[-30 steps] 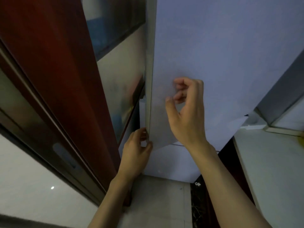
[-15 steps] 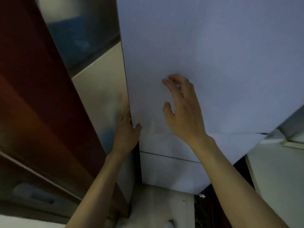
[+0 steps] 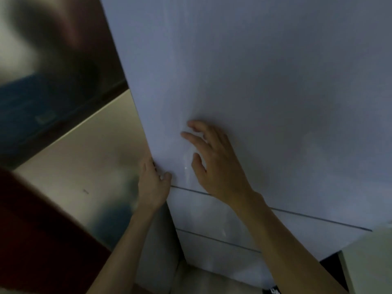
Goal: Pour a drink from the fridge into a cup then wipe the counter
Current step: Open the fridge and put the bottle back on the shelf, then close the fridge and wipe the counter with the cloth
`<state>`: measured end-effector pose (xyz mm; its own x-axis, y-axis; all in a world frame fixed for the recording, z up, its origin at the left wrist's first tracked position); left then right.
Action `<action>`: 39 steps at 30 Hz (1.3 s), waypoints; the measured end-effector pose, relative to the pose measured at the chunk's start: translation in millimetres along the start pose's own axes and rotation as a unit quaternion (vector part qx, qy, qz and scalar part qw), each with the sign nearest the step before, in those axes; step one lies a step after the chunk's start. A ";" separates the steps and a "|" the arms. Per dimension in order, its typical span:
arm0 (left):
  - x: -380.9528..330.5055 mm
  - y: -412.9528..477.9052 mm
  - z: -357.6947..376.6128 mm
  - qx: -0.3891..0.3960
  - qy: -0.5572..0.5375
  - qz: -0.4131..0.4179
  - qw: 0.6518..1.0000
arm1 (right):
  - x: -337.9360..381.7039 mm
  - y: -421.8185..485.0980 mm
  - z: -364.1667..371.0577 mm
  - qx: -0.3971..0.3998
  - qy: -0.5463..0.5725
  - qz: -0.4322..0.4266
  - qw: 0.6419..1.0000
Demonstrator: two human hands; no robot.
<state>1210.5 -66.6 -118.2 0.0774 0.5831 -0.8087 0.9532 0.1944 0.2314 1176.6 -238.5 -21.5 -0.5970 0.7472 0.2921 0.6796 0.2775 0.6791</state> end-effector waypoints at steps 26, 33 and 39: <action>-25.6 -75.6 26.7 0.213 0.112 0.283 0.928 | -17.3 -137.1 -49.5 0.083 -0.059 0.300 0.948; -42.8 -150.0 34.9 0.398 0.125 0.369 0.831 | 32.8 -258.2 -88.0 0.099 -0.115 0.481 0.864; -58.9 -213.6 40.2 0.453 0.095 0.402 0.791 | 85.6 -350.0 -124.4 0.105 -0.149 0.577 0.797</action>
<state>1014.1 -174.2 -141.7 0.8004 0.3561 -0.4822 0.4442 -0.8925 0.0781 834.6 -346.8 -150.4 0.5820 0.6793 0.4471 0.7777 -0.6256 -0.0618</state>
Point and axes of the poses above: each hand's wrist, its own y-axis towards the middle knuckle, its own z-axis out of the palm, x = y × z, the point moved 3 cm from there along y, towards the middle knuckle, and after that the axes turned 1 degree about z, right-handed, at the moved point
